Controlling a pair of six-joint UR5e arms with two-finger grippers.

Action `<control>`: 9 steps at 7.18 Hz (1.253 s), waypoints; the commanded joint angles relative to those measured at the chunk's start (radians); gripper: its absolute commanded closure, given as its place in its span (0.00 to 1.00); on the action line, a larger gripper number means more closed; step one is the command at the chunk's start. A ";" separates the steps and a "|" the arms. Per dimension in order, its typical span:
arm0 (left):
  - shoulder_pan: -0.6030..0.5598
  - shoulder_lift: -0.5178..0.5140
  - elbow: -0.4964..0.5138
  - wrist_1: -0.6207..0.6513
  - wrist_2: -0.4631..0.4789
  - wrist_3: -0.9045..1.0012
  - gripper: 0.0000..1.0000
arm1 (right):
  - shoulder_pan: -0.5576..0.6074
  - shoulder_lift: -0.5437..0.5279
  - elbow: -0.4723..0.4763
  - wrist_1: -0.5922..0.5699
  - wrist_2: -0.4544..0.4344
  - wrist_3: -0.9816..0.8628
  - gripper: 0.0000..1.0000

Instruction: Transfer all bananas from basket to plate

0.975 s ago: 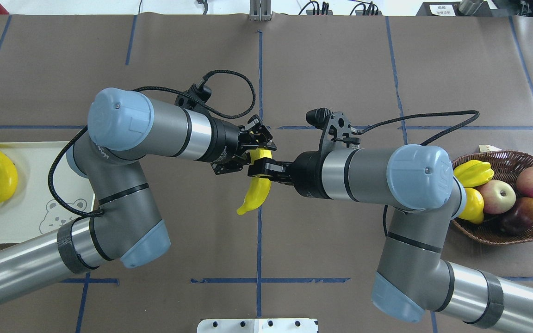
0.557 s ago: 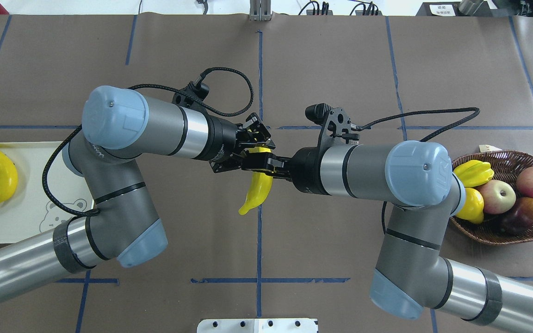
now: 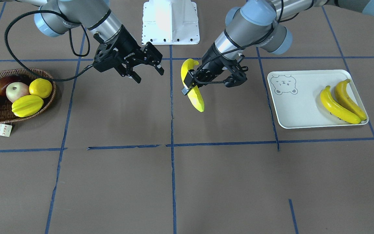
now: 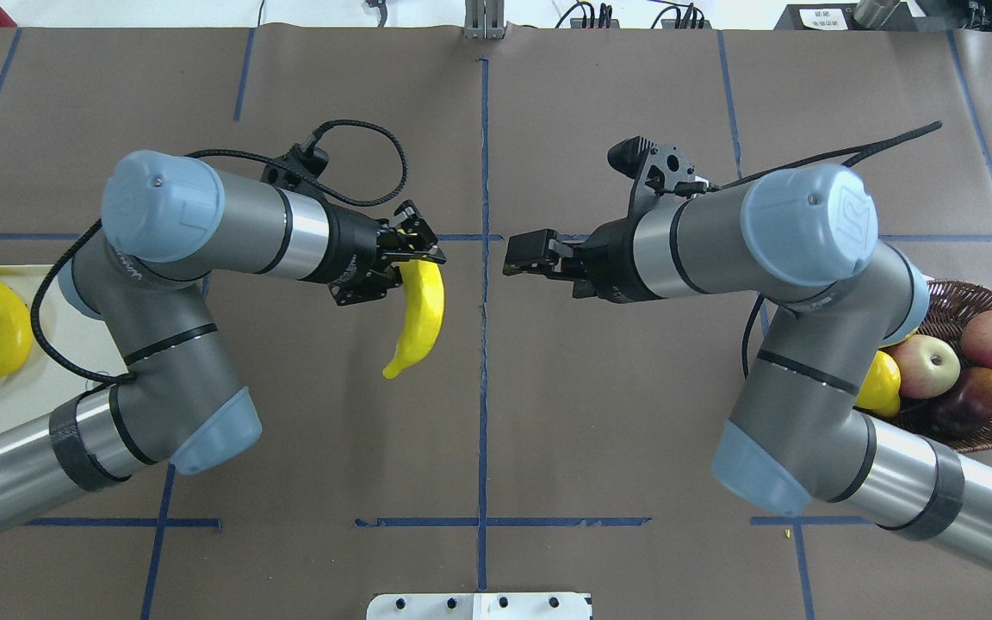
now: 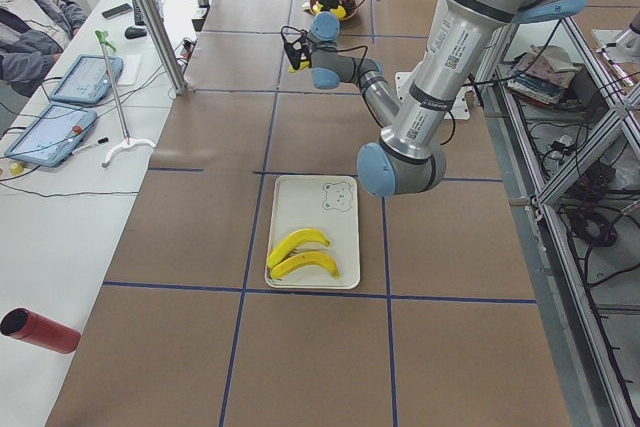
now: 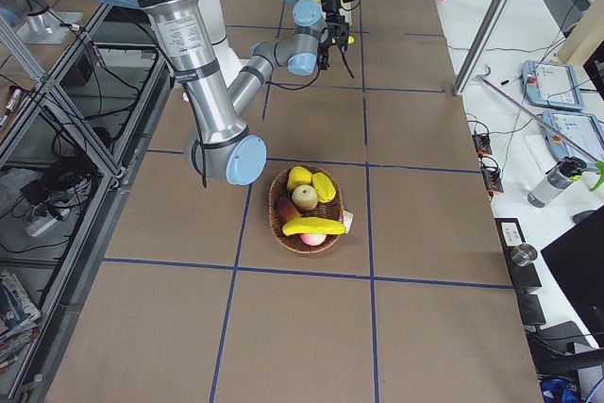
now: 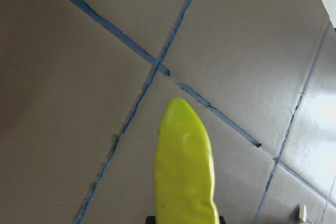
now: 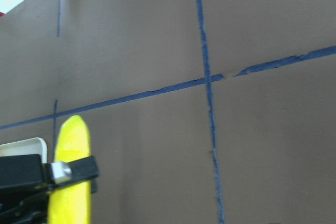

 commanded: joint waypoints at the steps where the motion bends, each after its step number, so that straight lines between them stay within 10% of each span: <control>1: -0.114 0.085 -0.008 0.165 0.002 0.039 1.00 | 0.103 -0.004 0.023 -0.224 0.121 -0.143 0.00; 4: -0.186 0.251 -0.155 0.589 0.011 0.409 1.00 | 0.189 -0.011 0.136 -0.615 0.159 -0.454 0.00; 7: -0.214 0.447 -0.136 0.582 0.008 0.432 1.00 | 0.219 -0.016 0.157 -0.682 0.158 -0.530 0.00; 9: -0.267 0.452 -0.092 0.549 0.009 0.424 0.82 | 0.219 -0.016 0.157 -0.684 0.158 -0.530 0.00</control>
